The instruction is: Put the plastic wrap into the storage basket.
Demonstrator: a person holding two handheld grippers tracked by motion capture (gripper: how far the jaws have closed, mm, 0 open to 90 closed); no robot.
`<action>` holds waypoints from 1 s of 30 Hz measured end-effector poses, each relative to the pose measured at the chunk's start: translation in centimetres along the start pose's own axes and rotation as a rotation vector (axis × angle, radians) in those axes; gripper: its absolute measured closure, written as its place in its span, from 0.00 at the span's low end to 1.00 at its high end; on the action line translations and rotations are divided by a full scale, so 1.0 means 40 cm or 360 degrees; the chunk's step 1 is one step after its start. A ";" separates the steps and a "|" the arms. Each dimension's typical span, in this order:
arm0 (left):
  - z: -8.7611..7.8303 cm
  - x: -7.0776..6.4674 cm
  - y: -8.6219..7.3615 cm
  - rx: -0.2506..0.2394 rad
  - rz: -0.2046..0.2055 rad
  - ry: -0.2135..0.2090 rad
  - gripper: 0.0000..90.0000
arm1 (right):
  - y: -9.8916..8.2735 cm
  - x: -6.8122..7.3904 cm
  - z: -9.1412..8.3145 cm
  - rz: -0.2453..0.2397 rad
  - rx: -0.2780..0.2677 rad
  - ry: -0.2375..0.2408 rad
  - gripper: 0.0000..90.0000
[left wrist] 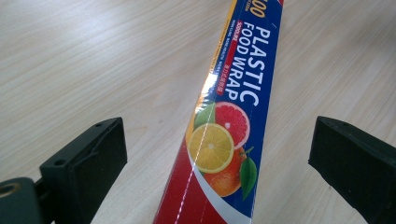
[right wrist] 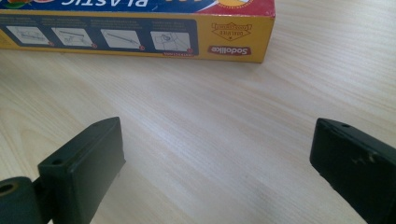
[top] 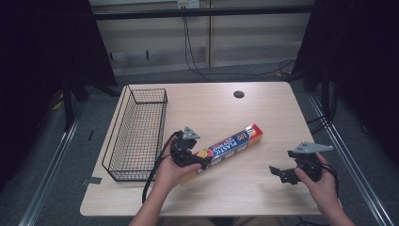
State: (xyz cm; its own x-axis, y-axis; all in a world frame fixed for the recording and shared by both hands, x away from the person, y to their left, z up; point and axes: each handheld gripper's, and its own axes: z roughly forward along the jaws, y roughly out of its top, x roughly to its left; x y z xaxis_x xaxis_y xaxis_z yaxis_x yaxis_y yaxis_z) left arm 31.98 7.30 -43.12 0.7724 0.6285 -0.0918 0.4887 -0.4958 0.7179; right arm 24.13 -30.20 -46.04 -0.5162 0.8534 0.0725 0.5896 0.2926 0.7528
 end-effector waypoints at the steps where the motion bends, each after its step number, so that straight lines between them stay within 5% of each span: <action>1: -0.003 0.000 0.002 0.0005 -0.0008 0.0009 0.04 | 0.001 -0.001 0.001 -0.0004 -0.0002 0.0001 0.03; 16: -0.008 0.005 0.008 -0.0001 -0.0026 0.0001 0.05 | 0.000 -0.002 -0.004 0.0022 -0.0021 0.0020 0.03; 25: 0.013 0.009 0.044 0.0018 -0.0048 -0.0052 0.06 | 0.001 -0.001 -0.006 0.0034 -0.0022 0.0021 0.03; 30: 0.037 0.000 0.068 0.0072 0.0003 -0.0066 0.06 | 0.009 0.006 -0.003 0.0020 -0.0024 0.0023 0.03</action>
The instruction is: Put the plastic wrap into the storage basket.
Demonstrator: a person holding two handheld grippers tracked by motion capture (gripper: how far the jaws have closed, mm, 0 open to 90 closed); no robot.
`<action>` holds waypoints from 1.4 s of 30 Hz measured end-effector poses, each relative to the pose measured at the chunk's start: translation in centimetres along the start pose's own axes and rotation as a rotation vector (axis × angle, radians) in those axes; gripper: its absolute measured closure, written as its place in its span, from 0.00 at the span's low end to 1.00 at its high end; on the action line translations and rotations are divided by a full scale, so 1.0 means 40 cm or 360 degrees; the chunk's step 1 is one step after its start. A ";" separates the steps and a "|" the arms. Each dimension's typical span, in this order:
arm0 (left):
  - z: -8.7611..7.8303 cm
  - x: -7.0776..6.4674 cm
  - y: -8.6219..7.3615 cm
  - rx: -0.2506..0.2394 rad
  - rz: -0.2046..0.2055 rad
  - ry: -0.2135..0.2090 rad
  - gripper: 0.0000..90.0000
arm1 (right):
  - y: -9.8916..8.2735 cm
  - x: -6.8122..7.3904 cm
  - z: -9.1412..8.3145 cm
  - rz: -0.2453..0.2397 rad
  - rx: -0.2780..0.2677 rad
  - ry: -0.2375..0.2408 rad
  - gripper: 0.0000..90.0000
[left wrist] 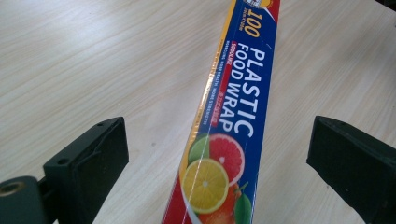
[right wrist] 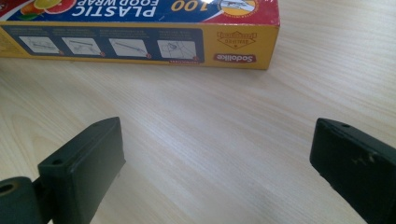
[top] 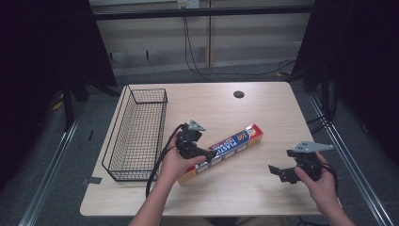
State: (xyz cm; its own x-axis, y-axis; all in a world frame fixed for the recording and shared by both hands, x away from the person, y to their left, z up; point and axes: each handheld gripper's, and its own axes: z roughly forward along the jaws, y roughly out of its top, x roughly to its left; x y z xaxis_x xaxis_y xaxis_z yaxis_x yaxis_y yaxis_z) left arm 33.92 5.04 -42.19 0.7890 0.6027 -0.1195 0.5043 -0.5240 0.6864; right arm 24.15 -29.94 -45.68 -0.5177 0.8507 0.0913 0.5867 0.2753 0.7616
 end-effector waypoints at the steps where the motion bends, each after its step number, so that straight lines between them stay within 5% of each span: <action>1: 0.003 -0.002 0.006 0.0013 0.0010 0.0000 0.06 | 0.002 0.001 0.001 -0.0002 -0.0005 0.0002 0.03; 13: 0.067 -0.003 0.057 0.0217 0.0112 -0.0055 0.07 | 0.003 0.003 0.009 -0.0015 0.0012 0.0018 0.03; 42: 0.189 -0.017 0.077 0.0447 0.0194 -0.0093 0.15 | -0.014 -0.009 -0.016 0.0019 -0.0017 0.0000 0.03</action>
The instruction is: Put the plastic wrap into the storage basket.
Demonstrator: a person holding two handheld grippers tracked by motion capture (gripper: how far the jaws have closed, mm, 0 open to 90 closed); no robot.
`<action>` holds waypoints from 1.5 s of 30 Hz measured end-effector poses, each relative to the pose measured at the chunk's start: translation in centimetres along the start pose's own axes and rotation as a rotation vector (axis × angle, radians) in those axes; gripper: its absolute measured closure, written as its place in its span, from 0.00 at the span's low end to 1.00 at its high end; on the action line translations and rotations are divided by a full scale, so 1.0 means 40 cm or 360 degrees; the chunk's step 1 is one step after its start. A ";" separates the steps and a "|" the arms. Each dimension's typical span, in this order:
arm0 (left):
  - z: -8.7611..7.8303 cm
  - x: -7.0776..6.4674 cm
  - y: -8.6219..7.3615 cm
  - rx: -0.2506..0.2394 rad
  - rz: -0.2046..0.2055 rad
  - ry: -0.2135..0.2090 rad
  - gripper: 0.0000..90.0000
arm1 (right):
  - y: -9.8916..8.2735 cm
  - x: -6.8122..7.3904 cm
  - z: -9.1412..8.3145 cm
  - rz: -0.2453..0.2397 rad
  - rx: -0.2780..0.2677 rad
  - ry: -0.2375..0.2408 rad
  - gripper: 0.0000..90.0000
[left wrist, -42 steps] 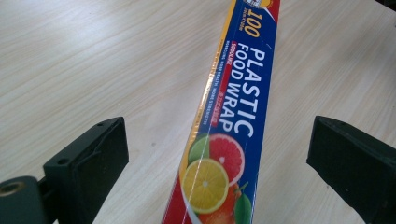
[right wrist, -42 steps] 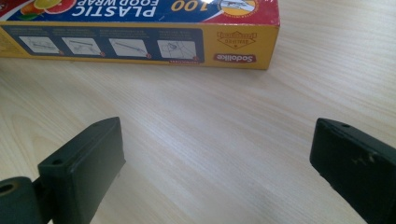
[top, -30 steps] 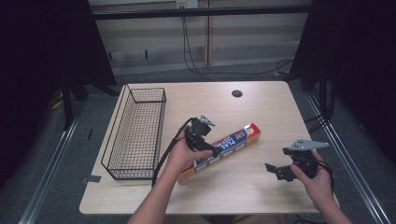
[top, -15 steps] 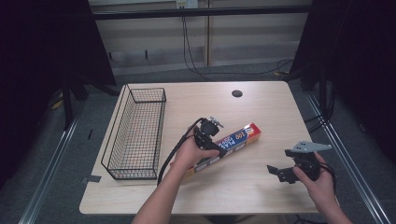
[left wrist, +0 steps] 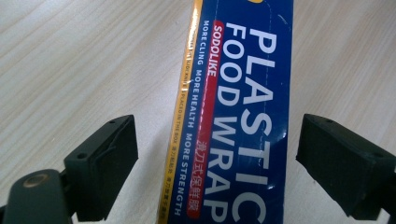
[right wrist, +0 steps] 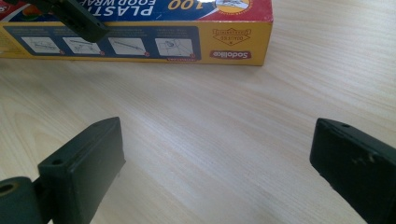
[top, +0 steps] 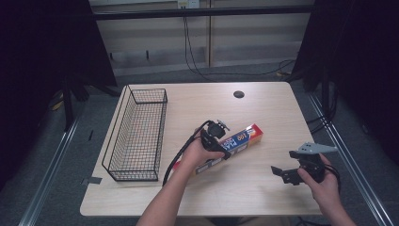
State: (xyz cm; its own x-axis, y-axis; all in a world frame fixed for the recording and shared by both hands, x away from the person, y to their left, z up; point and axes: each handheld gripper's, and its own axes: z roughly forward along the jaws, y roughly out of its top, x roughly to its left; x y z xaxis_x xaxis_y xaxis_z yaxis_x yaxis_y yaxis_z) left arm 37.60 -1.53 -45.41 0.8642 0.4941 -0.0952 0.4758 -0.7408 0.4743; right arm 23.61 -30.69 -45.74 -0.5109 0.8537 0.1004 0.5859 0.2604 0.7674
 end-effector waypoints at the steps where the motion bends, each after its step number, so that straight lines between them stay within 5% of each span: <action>1: 0.002 -0.001 0.001 0.0005 0.0002 0.0002 0.16 | 0.000 -0.001 0.000 -0.0005 0.0003 0.0004 0.03; 32: 0.029 0.003 0.012 0.0107 0.0026 -0.0006 0.34 | 0.002 -0.001 0.000 0.0005 -0.0004 0.0001 0.03; 45: 0.028 -0.012 0.034 0.0202 0.0119 0.0024 0.43 | 0.002 -0.001 -0.002 0.0008 -0.0005 -0.0002 0.03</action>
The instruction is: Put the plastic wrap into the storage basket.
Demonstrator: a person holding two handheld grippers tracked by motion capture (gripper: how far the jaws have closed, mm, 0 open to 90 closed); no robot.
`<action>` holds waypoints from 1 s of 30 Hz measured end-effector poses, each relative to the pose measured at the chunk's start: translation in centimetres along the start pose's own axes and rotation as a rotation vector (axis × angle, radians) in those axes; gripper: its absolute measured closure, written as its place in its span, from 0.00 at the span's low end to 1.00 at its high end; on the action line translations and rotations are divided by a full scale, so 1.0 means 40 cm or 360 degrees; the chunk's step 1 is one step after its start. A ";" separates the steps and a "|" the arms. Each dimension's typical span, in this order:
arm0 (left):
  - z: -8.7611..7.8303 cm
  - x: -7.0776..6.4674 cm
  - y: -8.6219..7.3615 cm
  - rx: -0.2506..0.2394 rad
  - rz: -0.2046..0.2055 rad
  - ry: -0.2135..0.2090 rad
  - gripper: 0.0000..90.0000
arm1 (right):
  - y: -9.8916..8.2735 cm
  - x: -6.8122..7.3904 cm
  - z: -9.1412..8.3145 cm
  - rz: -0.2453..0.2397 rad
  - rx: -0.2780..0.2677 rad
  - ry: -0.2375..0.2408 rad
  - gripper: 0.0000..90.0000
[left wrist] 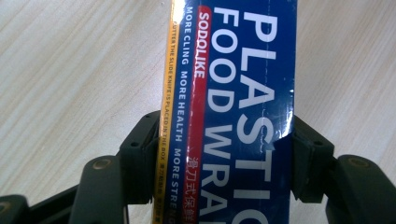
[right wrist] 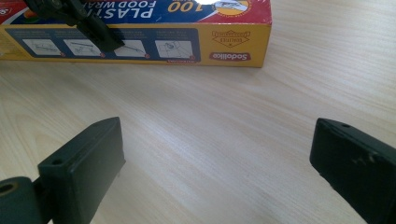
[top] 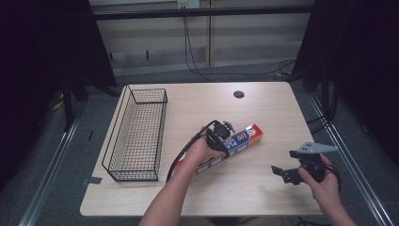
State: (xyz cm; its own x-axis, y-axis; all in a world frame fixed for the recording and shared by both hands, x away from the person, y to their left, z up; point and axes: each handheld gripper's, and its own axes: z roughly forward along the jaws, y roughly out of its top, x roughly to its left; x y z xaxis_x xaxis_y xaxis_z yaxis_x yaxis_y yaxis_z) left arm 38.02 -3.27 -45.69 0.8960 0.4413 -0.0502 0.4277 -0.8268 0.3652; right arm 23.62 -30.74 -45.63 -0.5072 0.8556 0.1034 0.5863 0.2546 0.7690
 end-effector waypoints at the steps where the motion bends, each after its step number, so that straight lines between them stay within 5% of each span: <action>1: 0.000 0.000 0.000 0.0003 0.0005 -0.0001 0.43 | 0.000 0.000 0.000 0.0000 0.0000 0.0001 0.03; 11: -0.005 -0.020 0.012 0.0072 0.0084 0.0065 0.47 | -0.001 -0.002 0.000 -0.0001 0.0001 0.0001 0.03; 30: -0.099 0.007 0.015 0.0061 -0.0117 0.0081 0.48 | 0.000 0.001 0.000 -0.0010 0.0003 -0.0003 0.03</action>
State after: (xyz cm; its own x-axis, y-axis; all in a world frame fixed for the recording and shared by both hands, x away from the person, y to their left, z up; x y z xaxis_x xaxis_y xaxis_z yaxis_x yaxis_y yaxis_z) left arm 38.04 -2.27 -41.79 0.8552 0.5175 -0.0280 0.4971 -0.8039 0.3265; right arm 23.59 -30.71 -45.64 -0.5095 0.8549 0.0976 0.5844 0.2605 0.7685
